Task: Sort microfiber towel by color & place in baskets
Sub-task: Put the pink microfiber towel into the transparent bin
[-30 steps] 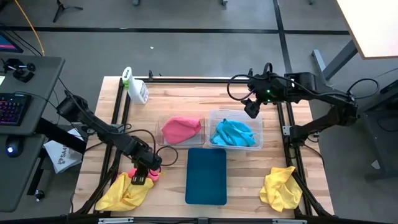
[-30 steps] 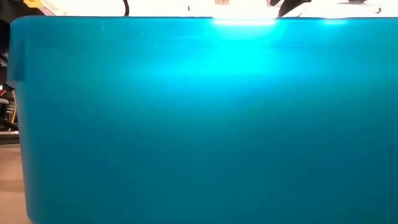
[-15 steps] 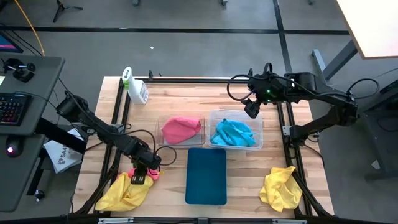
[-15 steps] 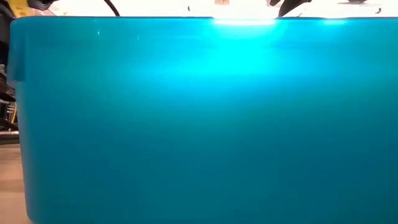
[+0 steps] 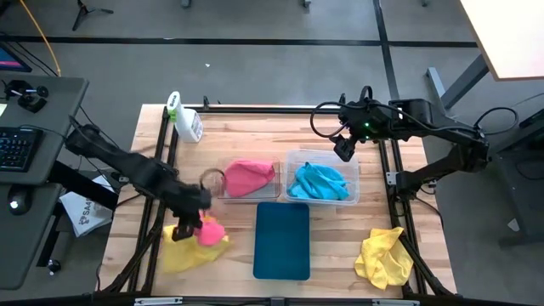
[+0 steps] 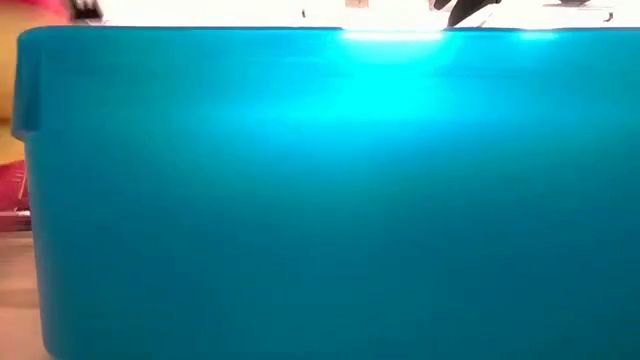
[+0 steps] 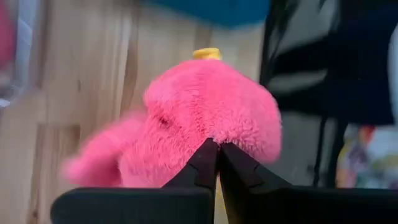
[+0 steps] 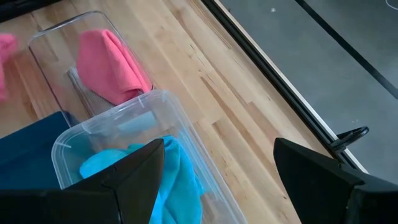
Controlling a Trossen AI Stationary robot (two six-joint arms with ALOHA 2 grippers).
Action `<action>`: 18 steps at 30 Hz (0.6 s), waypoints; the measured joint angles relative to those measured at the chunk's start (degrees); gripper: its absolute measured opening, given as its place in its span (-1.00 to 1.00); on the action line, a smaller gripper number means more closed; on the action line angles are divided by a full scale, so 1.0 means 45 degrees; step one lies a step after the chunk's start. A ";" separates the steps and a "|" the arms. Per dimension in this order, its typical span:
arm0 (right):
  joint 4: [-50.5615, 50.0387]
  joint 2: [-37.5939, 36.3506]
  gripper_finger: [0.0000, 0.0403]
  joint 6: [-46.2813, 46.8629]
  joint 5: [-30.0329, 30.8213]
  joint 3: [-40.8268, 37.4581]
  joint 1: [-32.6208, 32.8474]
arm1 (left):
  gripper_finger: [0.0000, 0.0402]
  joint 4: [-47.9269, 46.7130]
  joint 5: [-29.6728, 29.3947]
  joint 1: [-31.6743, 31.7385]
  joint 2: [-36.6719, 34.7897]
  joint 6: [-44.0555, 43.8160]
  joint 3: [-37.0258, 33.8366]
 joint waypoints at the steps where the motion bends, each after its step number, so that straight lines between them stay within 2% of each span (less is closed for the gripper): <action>1: 0.0002 0.0000 0.48 -0.0001 0.0022 0.0000 0.0001 | -1.00 -0.0062 -0.0413 -0.0007 -0.0218 -0.0441 0.0422; 6: 0.0002 0.0000 0.48 -0.0003 0.0026 0.0000 0.0001 | -1.00 0.0180 -0.2081 -0.0026 -0.0819 -0.1713 0.2222; 10: 0.0003 0.0000 0.48 0.0072 0.0037 0.0000 -0.0002 | -1.00 0.0298 -0.3655 0.0145 -0.0677 -0.0692 0.3613; 12: 0.0029 0.0000 0.48 0.0383 0.0120 0.0000 -0.0009 | -1.00 0.0668 -0.4916 0.0484 -0.0470 0.0838 0.4221; 15: 0.0095 0.0000 0.48 0.0693 0.0207 0.0000 -0.0009 | -1.00 0.1824 -0.6515 0.1225 -0.0112 0.4317 0.4810; 18: 0.0096 0.0000 0.48 0.0722 0.0206 0.0000 -0.0009 | -1.00 0.3439 -0.7225 0.2357 0.0214 0.7658 0.4997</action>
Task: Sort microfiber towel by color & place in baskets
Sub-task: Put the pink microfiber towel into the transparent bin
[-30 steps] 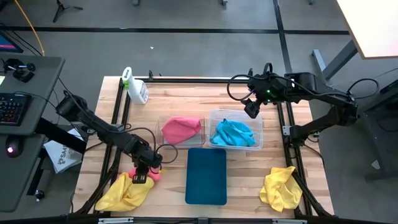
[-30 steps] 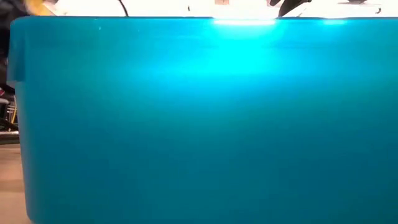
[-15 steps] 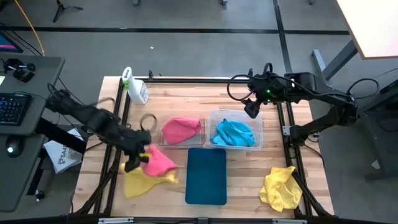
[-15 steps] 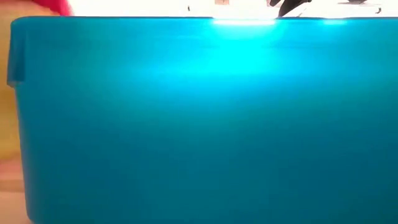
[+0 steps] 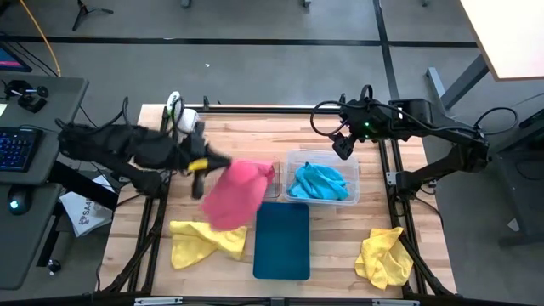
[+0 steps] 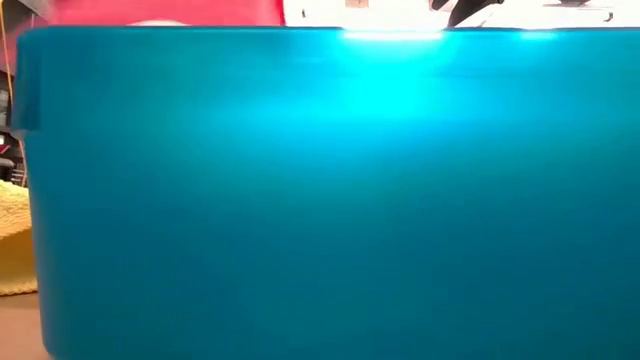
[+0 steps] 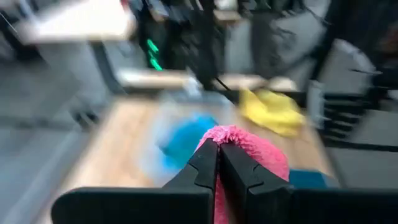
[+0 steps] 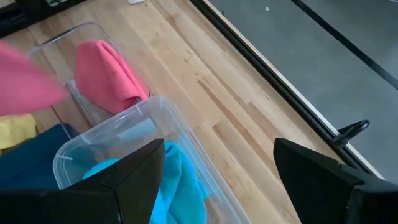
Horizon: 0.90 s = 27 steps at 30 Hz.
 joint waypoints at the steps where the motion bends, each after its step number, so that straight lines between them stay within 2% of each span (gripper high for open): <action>1: 0.0002 0.0000 0.48 0.0077 0.0000 0.0000 0.0000 | -1.00 0.0483 -0.0028 0.0445 0.0128 0.0850 0.0019; 4: 0.0003 0.0000 0.48 0.0331 -0.0004 0.0000 0.0000 | -1.00 0.1271 -0.0014 0.1714 0.0486 0.2183 0.0018; 6: 0.0003 0.0000 0.48 0.0648 -0.0005 0.0000 0.0000 | -1.00 0.1248 0.0631 0.2396 0.0687 0.2256 0.0020; 9: 0.0003 0.0000 0.48 0.0935 -0.0005 0.0000 0.0000 | -1.00 0.0487 0.1860 0.3110 0.0881 0.2210 0.0015; 13: 0.0003 0.0000 0.48 0.0943 -0.0008 0.0000 0.0000 | -1.00 -0.1010 0.2069 0.3572 0.1181 0.2095 0.0014; 20: 0.0006 0.0000 0.48 0.0968 0.0023 0.0000 0.0000 | -1.00 -0.2909 0.3978 0.3076 0.1359 -0.0445 -0.0005; 24: 0.0011 0.0000 0.48 0.0972 0.0388 0.0000 0.0010 | -1.00 -0.3807 0.3910 0.2345 0.1278 -0.1170 -0.0005; 27: 0.0013 0.0000 0.48 0.0955 0.0656 0.0000 0.0005 | -1.00 -0.3373 0.3118 0.2105 0.1280 -0.1094 -0.0209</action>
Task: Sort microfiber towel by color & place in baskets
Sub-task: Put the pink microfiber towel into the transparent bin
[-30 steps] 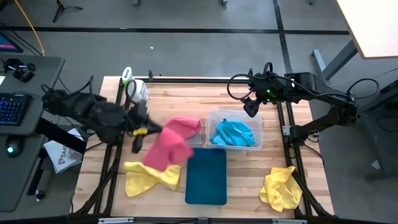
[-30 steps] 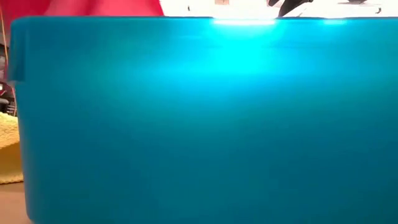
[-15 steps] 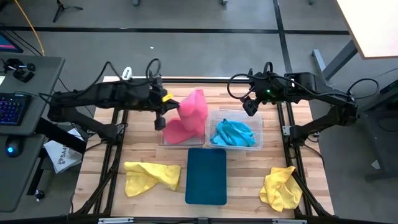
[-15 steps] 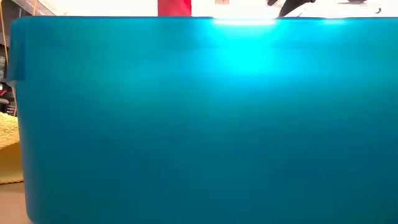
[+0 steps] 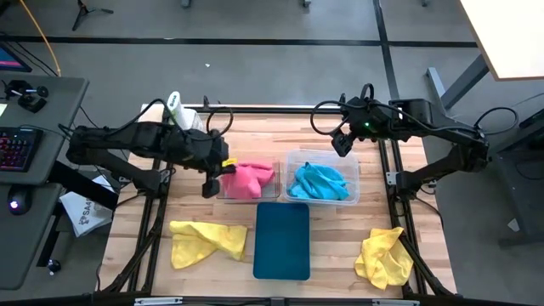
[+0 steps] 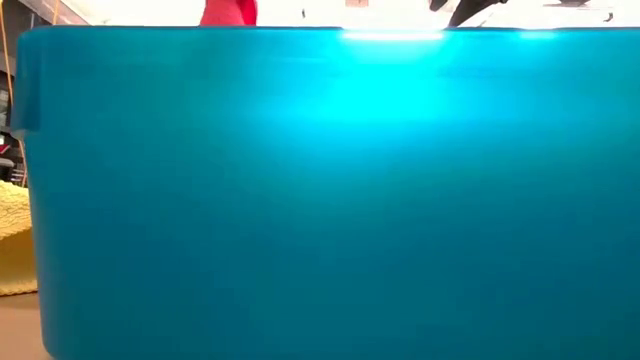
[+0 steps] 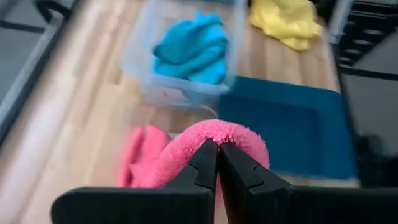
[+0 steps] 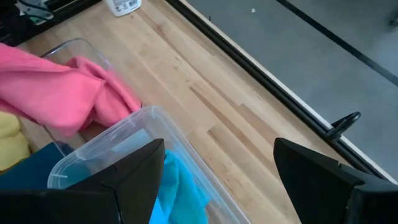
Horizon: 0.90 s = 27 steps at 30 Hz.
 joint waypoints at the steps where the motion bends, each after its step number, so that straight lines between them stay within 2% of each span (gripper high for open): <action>1: 0.0000 0.0000 0.48 -0.0002 0.0037 0.0000 0.0000 | -1.00 0.0377 -0.0364 0.0021 0.0000 0.0118 -0.0196; 4: 0.0000 0.0003 0.48 -0.0007 0.0077 0.0000 0.0003 | -1.00 0.1998 -0.0937 0.0512 0.0000 0.0718 -0.1128; 9: 0.0000 0.0005 0.48 -0.0012 0.0087 0.0000 0.0005 | -1.00 0.3659 -0.0268 0.1603 0.0015 0.0832 -0.3106; 15: 0.0175 0.0005 0.48 -0.0015 0.0379 0.0000 0.0004 | -1.00 0.3825 -0.0064 0.2187 0.0024 -0.0792 -0.5618; 19: 0.0476 0.0005 0.48 -0.0017 0.0393 0.0000 0.0000 | -1.00 0.4824 -0.0109 0.2333 0.0034 -0.1858 -0.6962; 23: 0.0466 0.0005 0.48 -0.0017 0.0385 0.0000 0.0005 | -0.95 0.5287 0.0660 0.2506 0.0037 -0.2743 -0.7426; 27: 0.0466 0.0005 0.48 -0.0017 0.0291 0.0000 0.0005 | -0.76 0.5372 0.1911 0.2555 0.0039 -0.3088 -0.7176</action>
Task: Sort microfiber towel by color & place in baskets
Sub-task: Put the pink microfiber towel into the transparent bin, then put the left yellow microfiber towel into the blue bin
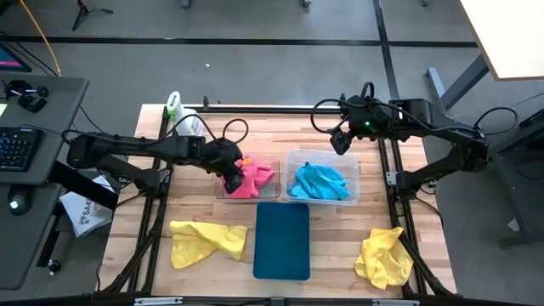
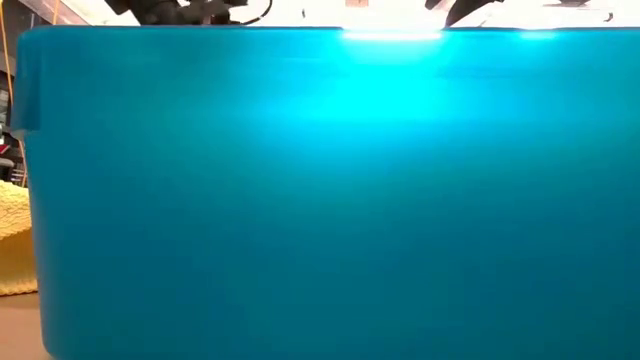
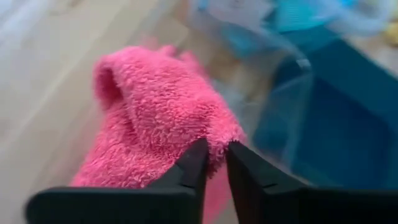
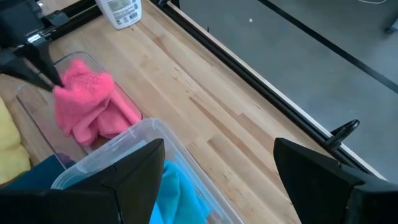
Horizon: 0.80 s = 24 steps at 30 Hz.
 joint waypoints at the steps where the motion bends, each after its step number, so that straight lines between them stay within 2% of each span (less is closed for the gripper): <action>1: 0.0000 0.0000 0.48 0.0005 -0.0026 0.0000 0.0000 | -0.69 -0.0026 0.0390 -0.0004 0.0000 -0.0003 0.0193; 6: -0.0072 0.0000 0.48 0.0007 -0.0251 0.0000 0.0000 | -0.32 -0.0167 0.1807 -0.0421 -0.0005 -0.0006 0.1421; 9: -0.0205 0.0000 0.48 0.0011 -0.0425 0.0000 0.0000 | -0.14 -0.1061 0.1917 -0.0792 -0.0013 0.0190 0.2345; 12: -0.0350 0.0000 0.48 0.0107 -0.0427 0.0000 0.0000 | -0.03 -0.2518 0.1761 -0.1112 -0.0016 0.0448 0.2969; 15: -0.0529 0.0000 0.48 0.0134 -0.0432 0.0000 0.0000 | 0.00 -0.3660 0.1667 -0.1674 -0.0187 -0.0445 0.3115; 18: -0.0731 0.0000 0.48 0.0136 -0.0432 0.0000 0.0000 | 0.00 -0.4235 0.1461 -0.3034 -0.0455 -0.1593 0.2906; 24: -0.1148 -0.0002 0.48 -0.0015 -0.0326 0.0000 -0.0002 | 0.00 -0.4304 -0.0303 -0.7445 -0.0395 -0.3504 0.1851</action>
